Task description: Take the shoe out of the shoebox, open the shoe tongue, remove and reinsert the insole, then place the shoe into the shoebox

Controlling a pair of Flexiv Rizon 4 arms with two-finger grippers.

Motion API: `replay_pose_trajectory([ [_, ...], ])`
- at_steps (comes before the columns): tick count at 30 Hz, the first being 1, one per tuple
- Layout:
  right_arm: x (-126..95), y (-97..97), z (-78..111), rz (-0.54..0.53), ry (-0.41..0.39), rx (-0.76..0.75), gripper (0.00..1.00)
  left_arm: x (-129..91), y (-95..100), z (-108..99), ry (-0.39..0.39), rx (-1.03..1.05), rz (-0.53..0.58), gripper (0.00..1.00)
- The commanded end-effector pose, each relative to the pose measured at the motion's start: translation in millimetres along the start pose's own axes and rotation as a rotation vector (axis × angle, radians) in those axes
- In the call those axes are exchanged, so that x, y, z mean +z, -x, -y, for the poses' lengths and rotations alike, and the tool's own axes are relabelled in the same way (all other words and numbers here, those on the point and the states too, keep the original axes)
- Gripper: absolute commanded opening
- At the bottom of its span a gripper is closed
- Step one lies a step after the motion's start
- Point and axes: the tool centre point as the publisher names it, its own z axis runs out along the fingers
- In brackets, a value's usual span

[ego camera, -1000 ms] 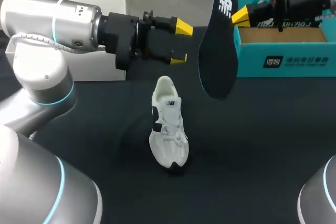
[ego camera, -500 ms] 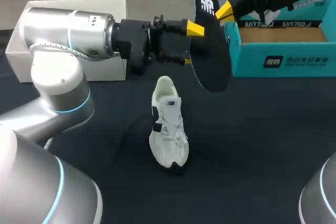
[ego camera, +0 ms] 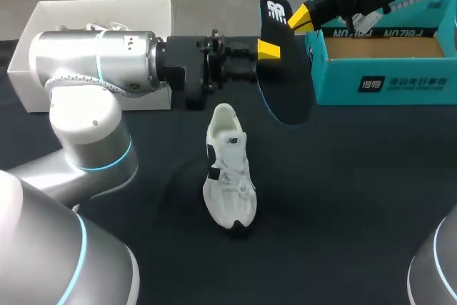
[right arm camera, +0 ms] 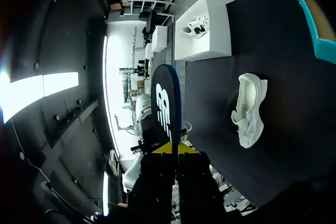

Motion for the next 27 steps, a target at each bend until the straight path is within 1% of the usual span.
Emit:
replay_pose_trajectory([
  [1, -0.9, -0.8, 0.0, 0.004, 0.002, 0.002, 0.0, 1.1, -1.8, 4.7, 0.01, 0.0, 0.002, 0.43],
  [3, -1.3, 0.4, 1.2, 0.004, 0.002, 0.004, 0.0, 0.7, -2.5, 5.3, 0.008, 0.002, -0.005, 0.45],
  [8, -2.0, 2.6, 3.2, 0.002, 0.009, 0.014, 0.0, -2.0, -4.4, 6.1, 0.014, 0.0, -0.008, 0.42],
  [9, -2.1, 2.7, 3.2, 0.002, 0.01, 0.014, 0.0, -2.1, -5.0, 6.3, 0.014, -0.003, -0.009, 0.39],
  [10, -2.2, 2.7, 3.2, 0.001, 0.012, 0.014, 0.0, -1.9, -5.9, 6.5, 0.019, -0.003, -0.008, 0.28],
  [12, -2.3, 2.7, 3.1, 0.001, 0.011, 0.014, 0.0, -0.7, -7.2, 6.4, 0.019, -0.003, -0.011, 0.0],
  [19, -2.0, 0.7, 2.1, -0.005, 0.016, 0.006, 0.0, 1.6, -6.8, 5.6, 0.025, 0.007, -0.013, 0.0],
  [21, -1.8, 0.3, 1.3, 0.001, 0.056, 0.002, 0.0, 1.7, -6.6, 5.5, 0.023, 0.009, -0.013, 0.0],
  [22, -2.1, 0.2, 1.2, 0.001, 0.068, 0.002, 0.39, 1.8, -6.7, 5.5, 0.019, 0.007, -0.014, 0.0],
  [23, -3.1, 0.2, 1.4, -0.007, 0.089, -0.003, 1.0, 0.6, -6.7, 5.6, 0.015, 0.003, -0.013, 0.0],
  [25, -6.9, -0.3, 3.5, -0.025, 0.144, -0.023, 1.0, -2.7, -6.4, 5.1, 0.006, -0.013, -0.003, 0.0],
  [27, -12.1, 0.1, 6.9, -0.05, 0.216, -0.032, 1.0, -4.9, -6.6, 3.2, 0.004, -0.02, -0.003, 0.0],
])
